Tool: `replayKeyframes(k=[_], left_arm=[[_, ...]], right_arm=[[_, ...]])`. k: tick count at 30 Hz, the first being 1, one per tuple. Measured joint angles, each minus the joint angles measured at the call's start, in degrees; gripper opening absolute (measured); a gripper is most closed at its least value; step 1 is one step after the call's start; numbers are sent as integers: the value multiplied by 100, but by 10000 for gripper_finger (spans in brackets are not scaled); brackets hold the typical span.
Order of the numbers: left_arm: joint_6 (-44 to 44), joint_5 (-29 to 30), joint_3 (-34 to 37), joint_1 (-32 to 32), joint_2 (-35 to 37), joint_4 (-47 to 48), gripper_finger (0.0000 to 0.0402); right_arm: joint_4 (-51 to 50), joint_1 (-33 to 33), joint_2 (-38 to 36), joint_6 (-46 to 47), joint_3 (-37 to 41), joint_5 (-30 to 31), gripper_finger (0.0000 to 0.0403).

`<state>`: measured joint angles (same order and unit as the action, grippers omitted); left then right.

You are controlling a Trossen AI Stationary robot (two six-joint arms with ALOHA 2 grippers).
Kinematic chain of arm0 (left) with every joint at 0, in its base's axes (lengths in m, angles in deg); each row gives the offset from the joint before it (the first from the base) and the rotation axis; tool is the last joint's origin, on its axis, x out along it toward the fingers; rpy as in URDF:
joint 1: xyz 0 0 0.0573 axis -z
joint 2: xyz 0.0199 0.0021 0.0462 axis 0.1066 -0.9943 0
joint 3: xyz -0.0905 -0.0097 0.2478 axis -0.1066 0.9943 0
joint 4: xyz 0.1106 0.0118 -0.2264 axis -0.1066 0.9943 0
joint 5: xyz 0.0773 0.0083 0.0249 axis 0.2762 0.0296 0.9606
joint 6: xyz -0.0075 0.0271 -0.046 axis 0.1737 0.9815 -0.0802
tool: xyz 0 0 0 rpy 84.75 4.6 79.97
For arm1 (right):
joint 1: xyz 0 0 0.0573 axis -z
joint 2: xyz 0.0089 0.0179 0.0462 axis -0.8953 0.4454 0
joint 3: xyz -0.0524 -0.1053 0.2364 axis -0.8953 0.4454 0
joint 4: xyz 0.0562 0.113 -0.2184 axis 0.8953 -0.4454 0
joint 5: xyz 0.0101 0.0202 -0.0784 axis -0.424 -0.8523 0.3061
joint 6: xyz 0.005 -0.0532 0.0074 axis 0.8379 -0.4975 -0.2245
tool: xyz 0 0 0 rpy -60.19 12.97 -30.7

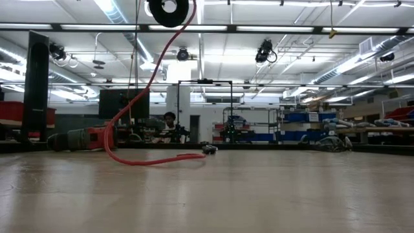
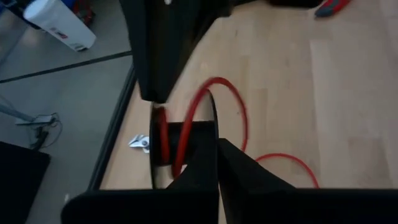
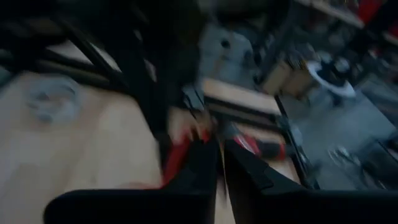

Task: Coil cords
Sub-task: Coil the red wire onto the black spool

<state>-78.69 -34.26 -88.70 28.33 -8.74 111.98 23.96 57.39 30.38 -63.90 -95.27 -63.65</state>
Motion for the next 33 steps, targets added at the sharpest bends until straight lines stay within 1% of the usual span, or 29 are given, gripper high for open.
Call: replayKeyframes(k=[4, 8, 11, 13, 15, 17, 24, 27, 30, 33], left_arm=[[-19, -329, 28, -5, 28, -63, 0], [-4, -622, 129, 36, 215, -373, 0], [-4, -720, 287, 53, 396, -690, 0], [-7, -810, 498, 92, 638, -910, 0], [-6, -920, 760, 116, 904, -1327, 0], [-6, -1028, 1129, 150, 1224, -1656, 0], [9, -1665, 2711, 154, 2452, -3744, 0], [36, -1759, 3373, 154, 2923, -4610, 0], [260, -1790, 3921, 154, 3318, -5538, 0], [676, -1807, 4421, 154, 3540, -6565, 0]], right_arm=[[150, -118, -4, -58, -11, -44, 52], [330, -207, -4, -162, -11, 10, 70], [422, -283, -4, -186, -9, 9, 77], [509, -331, -4, -199, -9, 7, 79], [569, -395, -4, -232, -9, 9, 79], [684, -437, -4, -265, -9, 15, 79], [1236, -658, -4, -537, -9, 13, 79], [1270, -690, -4, -547, -9, 15, 79], [1278, -722, -4, -546, -9, 28, 78], [1358, -727, -4, -533, -4, 281, 78]])
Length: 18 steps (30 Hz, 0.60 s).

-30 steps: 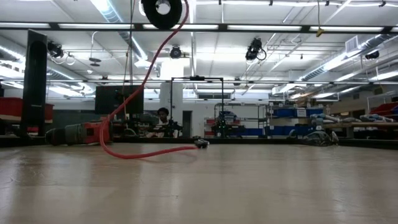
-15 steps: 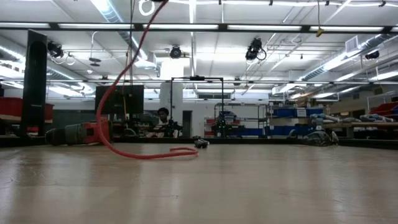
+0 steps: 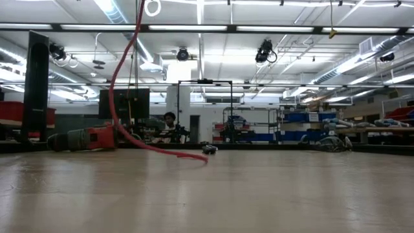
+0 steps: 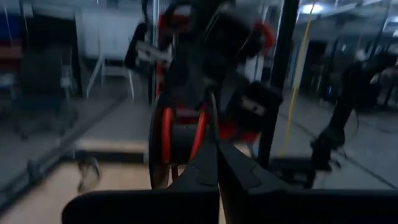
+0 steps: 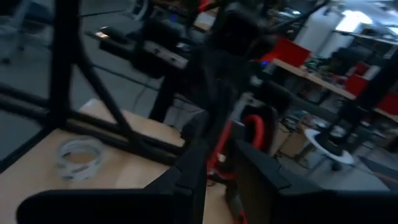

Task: Coil cords
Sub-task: Coil the red wire onto the black spool

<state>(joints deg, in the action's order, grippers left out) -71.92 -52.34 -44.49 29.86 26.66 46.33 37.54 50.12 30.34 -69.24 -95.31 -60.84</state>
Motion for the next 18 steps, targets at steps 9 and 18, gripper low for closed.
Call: replayKeyframes(k=[9, 18], left_arm=[[831, -416, 1167, 0, 7, -2785, 0], [1117, -686, 1889, 0, -319, -4793, 0]], right_arm=[[709, 27, 0, 274, 0, 338, 77], [700, 168, 70, 1028, 4, -70, 77]])
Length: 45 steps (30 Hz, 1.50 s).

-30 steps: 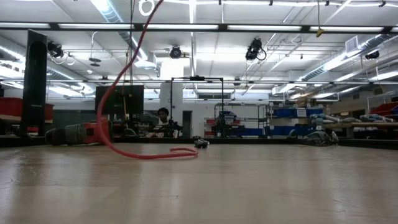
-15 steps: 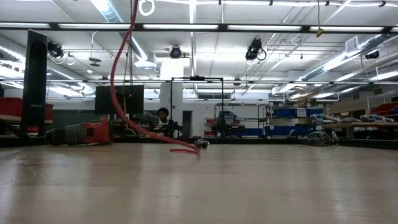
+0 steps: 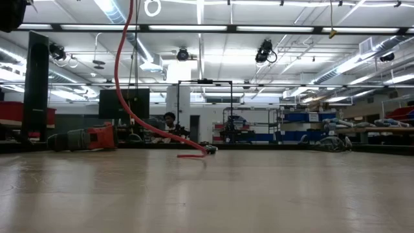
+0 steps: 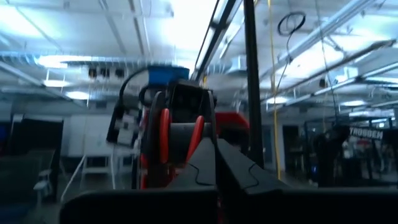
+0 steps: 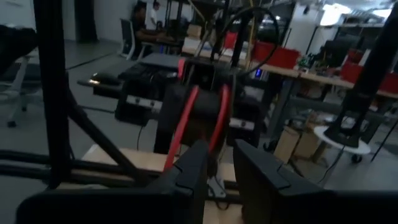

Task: Coil cords
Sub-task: Coil the red wire onto the black spool

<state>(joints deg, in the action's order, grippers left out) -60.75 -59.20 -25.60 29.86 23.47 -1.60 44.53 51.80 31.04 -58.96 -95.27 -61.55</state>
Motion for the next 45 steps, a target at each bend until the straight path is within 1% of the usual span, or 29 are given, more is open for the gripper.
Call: replayKeyframes(k=[2, 8, 12, 21, 28, 40, 45], left_arm=[[42, -30, 26, -2, -119, -261, 0], [167, -84, 29, -2, -468, -684, 0], [174, -86, 29, -16, -699, -974, 0], [174, -86, 29, -17, -843, -1221, 0], [174, -84, 29, -17, -843, -1201, 0], [172, 53, 22, -17, -843, -1066, 0], [172, 91, -112, -17, -843, -735, 0]], right_arm=[[50, 40, 53, 81, 0, -28, 77], [75, 88, 142, 227, 0, -265, 77], [94, 105, 184, 239, 0, -306, 77], [119, 189, 189, 334, 0, -487, 77], [142, 212, 190, 351, 0, -710, 77], [153, 277, 190, 368, 0, -710, 77], [153, 291, 190, 368, 0, -706, 77]])
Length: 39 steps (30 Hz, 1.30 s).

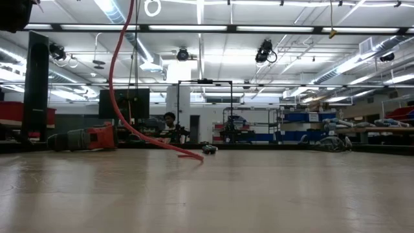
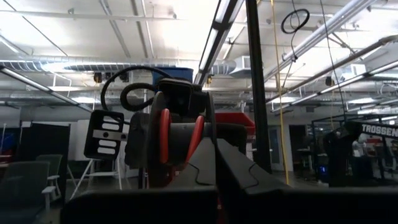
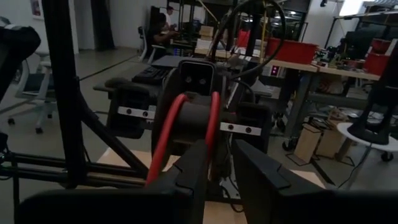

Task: Coil cords
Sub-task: Coil the red wire onto the black spool

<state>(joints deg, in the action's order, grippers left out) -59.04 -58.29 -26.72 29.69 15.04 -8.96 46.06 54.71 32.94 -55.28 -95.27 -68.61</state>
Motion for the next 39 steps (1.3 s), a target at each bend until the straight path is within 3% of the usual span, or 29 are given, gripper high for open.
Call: replayKeyframes(k=[6, 12, 23, 27, 39], left_arm=[[1, 13, -203, -62, -188, 239, 0], [0, -64, -216, -109, -303, 143, 0], [90, 46, -216, -95, -292, 245, 10], [136, 222, -216, -94, -245, 262, 43], [606, 968, -218, 273, 85, 442, 209]], right_arm=[[-23, 7, 0, -39, 0, -55, 67], [-96, 3, 0, -182, -10, -94, 11], [-196, 0, -11, -245, -11, -90, 4], [-430, 0, -28, -254, -10, 6, 2], [-1396, 87, -183, 7, -4, 277, 0]])
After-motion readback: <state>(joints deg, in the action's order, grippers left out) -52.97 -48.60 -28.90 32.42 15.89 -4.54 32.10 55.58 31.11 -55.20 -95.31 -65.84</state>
